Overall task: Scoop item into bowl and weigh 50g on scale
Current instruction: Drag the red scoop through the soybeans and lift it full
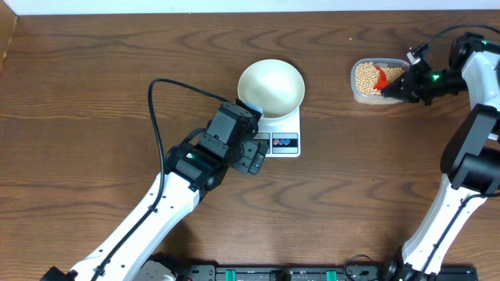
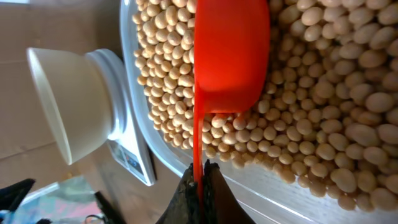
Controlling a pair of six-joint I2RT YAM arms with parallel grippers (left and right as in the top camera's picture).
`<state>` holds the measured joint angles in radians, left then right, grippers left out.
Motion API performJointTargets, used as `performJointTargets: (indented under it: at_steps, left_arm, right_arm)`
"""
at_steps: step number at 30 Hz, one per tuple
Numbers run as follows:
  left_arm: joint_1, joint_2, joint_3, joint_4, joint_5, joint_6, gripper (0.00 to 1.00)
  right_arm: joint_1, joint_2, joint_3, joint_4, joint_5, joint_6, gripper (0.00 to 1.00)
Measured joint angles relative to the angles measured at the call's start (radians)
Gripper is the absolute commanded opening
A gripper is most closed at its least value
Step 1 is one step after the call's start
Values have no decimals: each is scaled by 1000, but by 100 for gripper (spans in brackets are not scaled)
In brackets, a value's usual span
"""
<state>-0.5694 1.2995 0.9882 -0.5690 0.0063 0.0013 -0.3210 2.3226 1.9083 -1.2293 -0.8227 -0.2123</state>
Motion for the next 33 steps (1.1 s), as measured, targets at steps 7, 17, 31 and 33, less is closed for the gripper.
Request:
performJointTargets:
  at_steps: [7, 17, 31, 33]
  left_arm:
    - [0, 0, 0, 0, 0, 0, 92]
    - [0, 0, 0, 0, 0, 0, 92]
    - [0, 0, 0, 0, 0, 0, 92]
    - [0, 0, 0, 0, 0, 0, 92]
  right_arm:
    - [-32, 7, -35, 5, -98, -42, 1]
    - [-95, 27, -47, -47, -190, -127, 1]
    - [-148, 27, -47, -90, -271, -205, 1]
    - [-149, 27, -47, -108, -286, -221, 1]
